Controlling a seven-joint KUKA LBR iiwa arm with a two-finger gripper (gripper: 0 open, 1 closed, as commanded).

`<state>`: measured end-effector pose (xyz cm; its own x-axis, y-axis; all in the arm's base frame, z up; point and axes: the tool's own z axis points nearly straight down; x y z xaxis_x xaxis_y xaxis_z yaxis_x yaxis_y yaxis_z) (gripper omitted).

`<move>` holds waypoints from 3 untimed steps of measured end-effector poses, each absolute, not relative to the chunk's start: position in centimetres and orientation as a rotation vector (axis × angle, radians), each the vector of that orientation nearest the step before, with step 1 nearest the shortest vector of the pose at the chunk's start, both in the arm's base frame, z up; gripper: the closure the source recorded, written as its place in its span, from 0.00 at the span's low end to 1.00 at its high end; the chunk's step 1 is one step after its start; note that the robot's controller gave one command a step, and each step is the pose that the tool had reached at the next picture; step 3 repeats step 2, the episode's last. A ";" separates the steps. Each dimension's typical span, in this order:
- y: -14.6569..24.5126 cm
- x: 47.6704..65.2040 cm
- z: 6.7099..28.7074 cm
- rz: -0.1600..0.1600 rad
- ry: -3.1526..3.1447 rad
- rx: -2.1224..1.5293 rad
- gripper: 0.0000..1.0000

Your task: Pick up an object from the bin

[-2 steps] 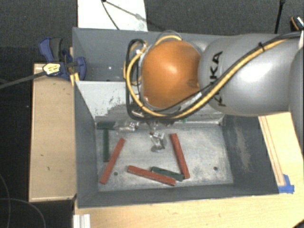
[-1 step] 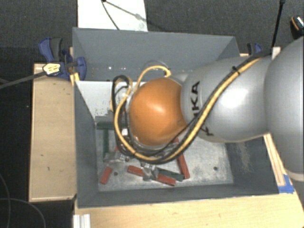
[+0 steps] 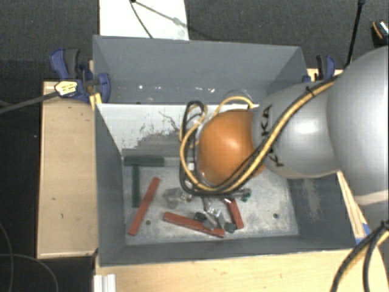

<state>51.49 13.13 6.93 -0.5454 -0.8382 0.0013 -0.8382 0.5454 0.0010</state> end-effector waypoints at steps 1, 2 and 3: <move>17.9 58.6 9.2 -0.001 -2.802 1.450 0.00; 23.3 56.3 7.0 -0.003 -2.194 2.258 0.00; 23.3 56.3 7.0 -0.003 -2.194 2.258 0.00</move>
Offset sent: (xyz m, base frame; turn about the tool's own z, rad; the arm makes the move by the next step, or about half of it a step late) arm 0.0666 0.0440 0.0200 0.0418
